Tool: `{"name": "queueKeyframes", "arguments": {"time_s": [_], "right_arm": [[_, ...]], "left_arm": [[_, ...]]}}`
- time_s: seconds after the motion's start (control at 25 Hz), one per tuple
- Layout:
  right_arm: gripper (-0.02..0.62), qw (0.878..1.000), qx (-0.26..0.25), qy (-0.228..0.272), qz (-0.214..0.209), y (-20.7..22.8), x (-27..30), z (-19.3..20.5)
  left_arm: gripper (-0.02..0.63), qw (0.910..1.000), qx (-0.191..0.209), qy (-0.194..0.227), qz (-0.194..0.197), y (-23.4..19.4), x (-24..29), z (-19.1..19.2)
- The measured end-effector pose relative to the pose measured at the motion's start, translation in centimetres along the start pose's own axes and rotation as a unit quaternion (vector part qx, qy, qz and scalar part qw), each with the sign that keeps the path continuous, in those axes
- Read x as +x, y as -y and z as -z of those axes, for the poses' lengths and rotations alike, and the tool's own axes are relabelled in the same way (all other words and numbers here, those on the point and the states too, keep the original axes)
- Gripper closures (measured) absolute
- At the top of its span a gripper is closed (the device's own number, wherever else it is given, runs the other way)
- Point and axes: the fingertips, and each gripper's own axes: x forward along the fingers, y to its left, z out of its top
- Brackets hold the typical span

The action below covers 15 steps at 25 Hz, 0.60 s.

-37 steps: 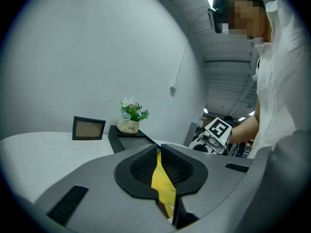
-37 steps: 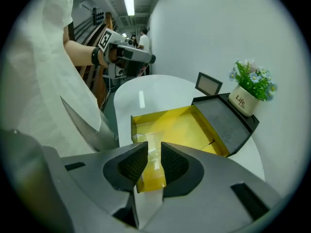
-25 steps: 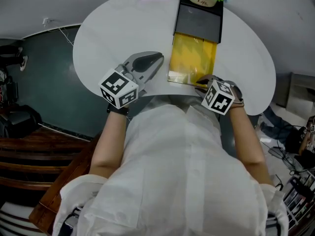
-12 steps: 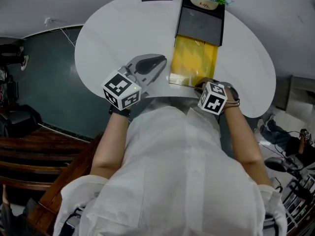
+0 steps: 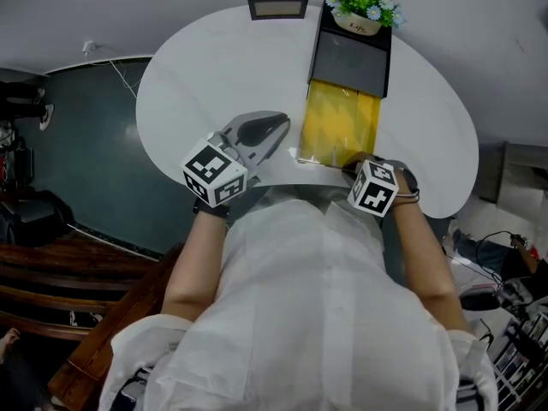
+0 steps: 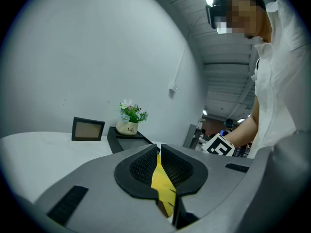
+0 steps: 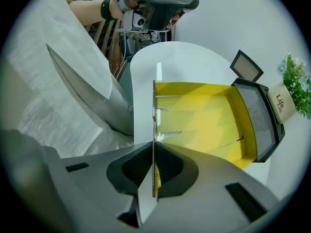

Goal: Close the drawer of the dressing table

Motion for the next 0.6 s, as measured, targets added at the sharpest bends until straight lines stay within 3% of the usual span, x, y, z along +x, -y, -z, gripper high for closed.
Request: {"name": "queueKeyframes", "arguments": {"time_s": [0.6], "right_arm": [[0.574, 1.000, 0.010, 0.010, -0.007, 0.6, -1.4, -0.4]], "left_arm": [[0.572, 1.0000, 0.005, 0.003, 0.000, -0.5, 0.3, -0.8]]}}
